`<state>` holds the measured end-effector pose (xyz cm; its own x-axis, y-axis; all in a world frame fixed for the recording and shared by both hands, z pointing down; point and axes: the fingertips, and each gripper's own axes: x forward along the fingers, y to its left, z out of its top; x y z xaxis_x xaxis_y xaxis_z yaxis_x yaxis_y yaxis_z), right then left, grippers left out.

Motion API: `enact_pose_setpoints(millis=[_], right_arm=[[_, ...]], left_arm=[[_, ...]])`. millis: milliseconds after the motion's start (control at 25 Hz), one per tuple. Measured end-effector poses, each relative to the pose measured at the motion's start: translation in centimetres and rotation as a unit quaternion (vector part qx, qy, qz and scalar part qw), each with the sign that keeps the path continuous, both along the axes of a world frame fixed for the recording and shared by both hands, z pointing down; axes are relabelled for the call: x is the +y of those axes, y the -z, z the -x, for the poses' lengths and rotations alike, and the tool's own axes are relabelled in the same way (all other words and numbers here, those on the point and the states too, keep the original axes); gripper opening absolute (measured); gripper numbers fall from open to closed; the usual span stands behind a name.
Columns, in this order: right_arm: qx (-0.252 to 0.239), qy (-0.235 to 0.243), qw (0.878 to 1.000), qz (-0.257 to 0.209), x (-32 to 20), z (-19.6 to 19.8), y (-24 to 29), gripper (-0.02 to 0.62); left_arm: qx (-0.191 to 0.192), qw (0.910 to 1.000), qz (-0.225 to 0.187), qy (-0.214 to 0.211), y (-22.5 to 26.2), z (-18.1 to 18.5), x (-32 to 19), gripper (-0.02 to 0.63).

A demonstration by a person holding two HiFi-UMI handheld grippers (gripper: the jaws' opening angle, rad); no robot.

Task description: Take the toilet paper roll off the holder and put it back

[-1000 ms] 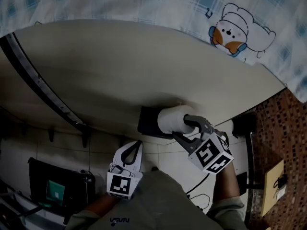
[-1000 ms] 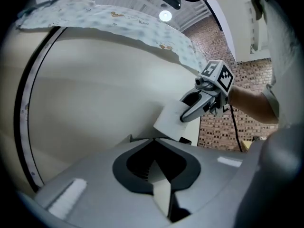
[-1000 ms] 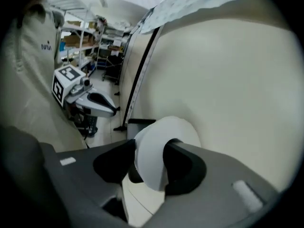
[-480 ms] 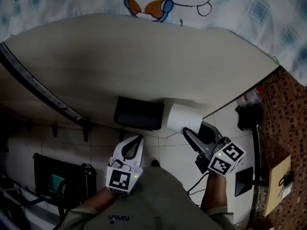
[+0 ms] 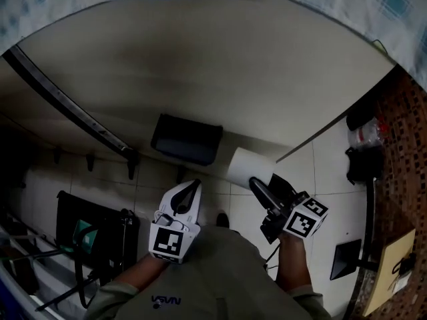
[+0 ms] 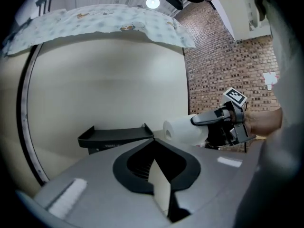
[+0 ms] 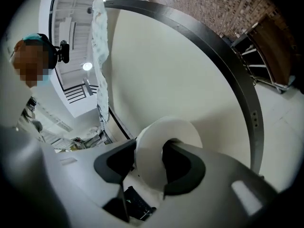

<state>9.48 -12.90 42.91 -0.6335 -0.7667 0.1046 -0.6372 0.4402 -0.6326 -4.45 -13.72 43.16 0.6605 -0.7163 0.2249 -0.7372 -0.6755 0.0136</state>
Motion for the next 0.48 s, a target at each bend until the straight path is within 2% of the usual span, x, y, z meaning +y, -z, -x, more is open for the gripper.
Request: enact_pose_setpoints(millis=[480], right_arm=[[-0.027,0.027,0.999,0.035,-1.2,-0.1,-3.7,0.167]], left_arm=[[-0.002,0.9967,0.007,0.081,-3.2,0.9,-0.2,0.005]])
